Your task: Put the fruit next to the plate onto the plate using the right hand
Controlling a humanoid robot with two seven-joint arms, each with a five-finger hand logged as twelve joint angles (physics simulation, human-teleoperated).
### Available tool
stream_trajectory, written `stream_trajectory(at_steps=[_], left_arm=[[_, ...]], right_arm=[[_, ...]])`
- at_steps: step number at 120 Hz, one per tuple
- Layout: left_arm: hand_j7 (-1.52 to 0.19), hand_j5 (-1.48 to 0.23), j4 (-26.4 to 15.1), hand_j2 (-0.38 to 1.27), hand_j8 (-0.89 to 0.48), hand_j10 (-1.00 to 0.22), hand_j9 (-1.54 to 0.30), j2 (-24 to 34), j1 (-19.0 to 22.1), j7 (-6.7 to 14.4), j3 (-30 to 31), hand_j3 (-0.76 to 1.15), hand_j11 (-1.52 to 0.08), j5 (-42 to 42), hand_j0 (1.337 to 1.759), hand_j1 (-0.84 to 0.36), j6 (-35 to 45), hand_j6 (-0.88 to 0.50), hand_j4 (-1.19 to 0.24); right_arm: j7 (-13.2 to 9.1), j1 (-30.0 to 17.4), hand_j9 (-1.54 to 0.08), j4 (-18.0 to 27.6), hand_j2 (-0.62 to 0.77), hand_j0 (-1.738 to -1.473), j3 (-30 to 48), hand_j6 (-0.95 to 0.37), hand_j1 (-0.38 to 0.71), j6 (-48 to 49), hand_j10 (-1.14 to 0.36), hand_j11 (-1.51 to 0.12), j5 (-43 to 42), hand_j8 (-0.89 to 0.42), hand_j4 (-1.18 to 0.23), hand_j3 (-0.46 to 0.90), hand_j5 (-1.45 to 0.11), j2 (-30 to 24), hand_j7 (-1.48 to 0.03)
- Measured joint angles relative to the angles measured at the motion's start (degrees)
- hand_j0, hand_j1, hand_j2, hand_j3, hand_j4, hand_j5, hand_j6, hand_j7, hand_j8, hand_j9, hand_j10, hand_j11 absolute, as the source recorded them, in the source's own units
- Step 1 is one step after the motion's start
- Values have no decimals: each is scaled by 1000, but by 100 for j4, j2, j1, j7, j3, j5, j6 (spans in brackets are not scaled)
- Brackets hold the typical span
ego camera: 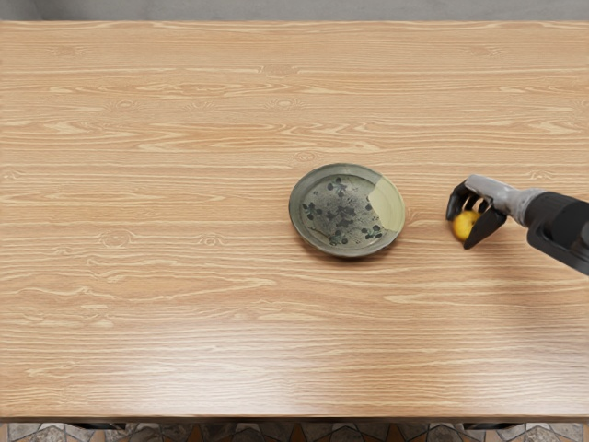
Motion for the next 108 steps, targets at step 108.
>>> stream_trajectory(at_steps=[108], left_arm=[[-27,-27,0,4,-21,-21,-27,0,0,0,0,0,-27,0,1658,325,0,-21,-21]], right_arm=[[-17,846,-1109,48,355,-1655,393,-668,186,1720,-595,-1128,1502,-495,-803,0,-1140,197,-1081]])
